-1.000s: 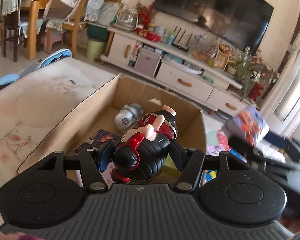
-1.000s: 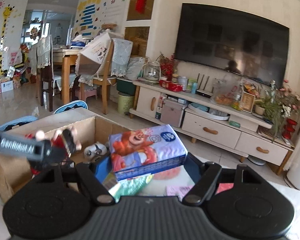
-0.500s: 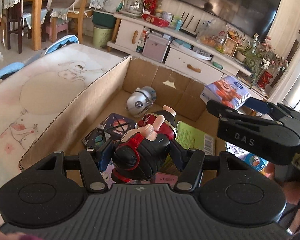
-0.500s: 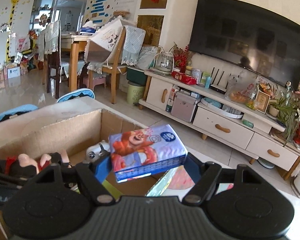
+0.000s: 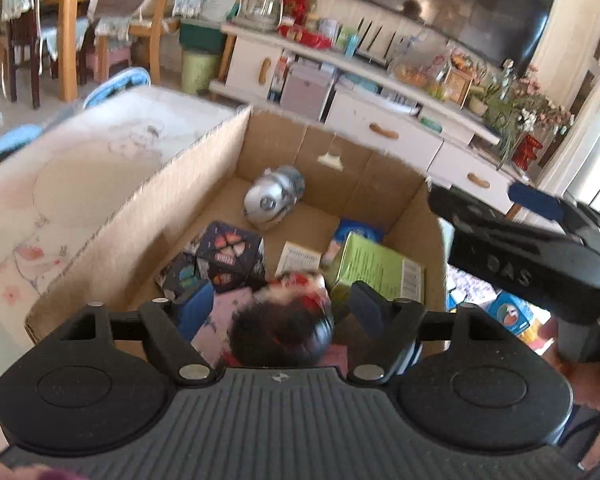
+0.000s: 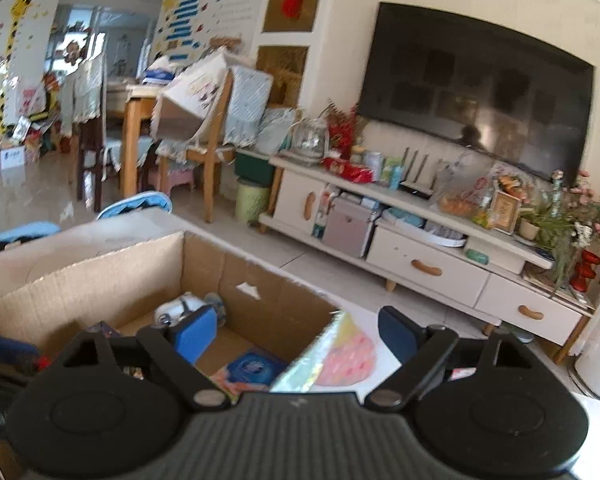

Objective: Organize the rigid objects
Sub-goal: 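Carry both objects into the cardboard box and open both tools to release, then move both tools back to the pile toward the Rubik's cube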

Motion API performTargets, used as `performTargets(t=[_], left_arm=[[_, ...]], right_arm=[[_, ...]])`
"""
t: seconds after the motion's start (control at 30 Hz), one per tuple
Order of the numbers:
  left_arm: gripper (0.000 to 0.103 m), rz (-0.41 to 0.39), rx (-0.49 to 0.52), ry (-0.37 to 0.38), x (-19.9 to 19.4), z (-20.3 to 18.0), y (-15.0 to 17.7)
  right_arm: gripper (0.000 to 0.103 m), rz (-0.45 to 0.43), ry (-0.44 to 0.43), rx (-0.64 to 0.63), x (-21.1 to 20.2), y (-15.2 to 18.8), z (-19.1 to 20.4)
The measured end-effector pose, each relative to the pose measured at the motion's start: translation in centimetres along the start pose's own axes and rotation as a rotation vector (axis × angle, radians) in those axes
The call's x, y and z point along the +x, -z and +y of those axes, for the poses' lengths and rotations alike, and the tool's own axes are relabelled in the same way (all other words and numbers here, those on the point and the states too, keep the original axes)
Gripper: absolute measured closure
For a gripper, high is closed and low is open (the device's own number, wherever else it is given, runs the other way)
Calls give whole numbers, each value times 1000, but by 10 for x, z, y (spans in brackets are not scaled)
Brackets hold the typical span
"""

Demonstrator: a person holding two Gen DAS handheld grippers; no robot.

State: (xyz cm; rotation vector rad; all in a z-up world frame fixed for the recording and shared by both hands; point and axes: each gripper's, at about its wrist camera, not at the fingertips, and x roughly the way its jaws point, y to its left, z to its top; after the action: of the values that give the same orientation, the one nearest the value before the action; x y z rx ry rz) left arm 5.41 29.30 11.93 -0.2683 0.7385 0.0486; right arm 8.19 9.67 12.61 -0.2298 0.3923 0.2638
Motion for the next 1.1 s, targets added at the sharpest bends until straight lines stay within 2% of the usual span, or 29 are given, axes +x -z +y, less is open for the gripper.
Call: performTargets(t=[0.23,0.47,0.7,0.87,1.1], left_arm=[[5,-67,26,-7,-10,-3,0],[1,-68,29,8,-4,-7,1],[1,-61,42,23,-2,-9,2],[0,-56,52,28,-2,-10,3],[0,-48,64,37,-2,-10,3]], right_arm=[[11,-33,74,63,-32,16,-19],[11,-31,147,83,-55,42,-28],[11,7,160,121,-64,70,-36],[11,37,161,103,-58,85,-35],[13,56,104,112,-41,103,-26]])
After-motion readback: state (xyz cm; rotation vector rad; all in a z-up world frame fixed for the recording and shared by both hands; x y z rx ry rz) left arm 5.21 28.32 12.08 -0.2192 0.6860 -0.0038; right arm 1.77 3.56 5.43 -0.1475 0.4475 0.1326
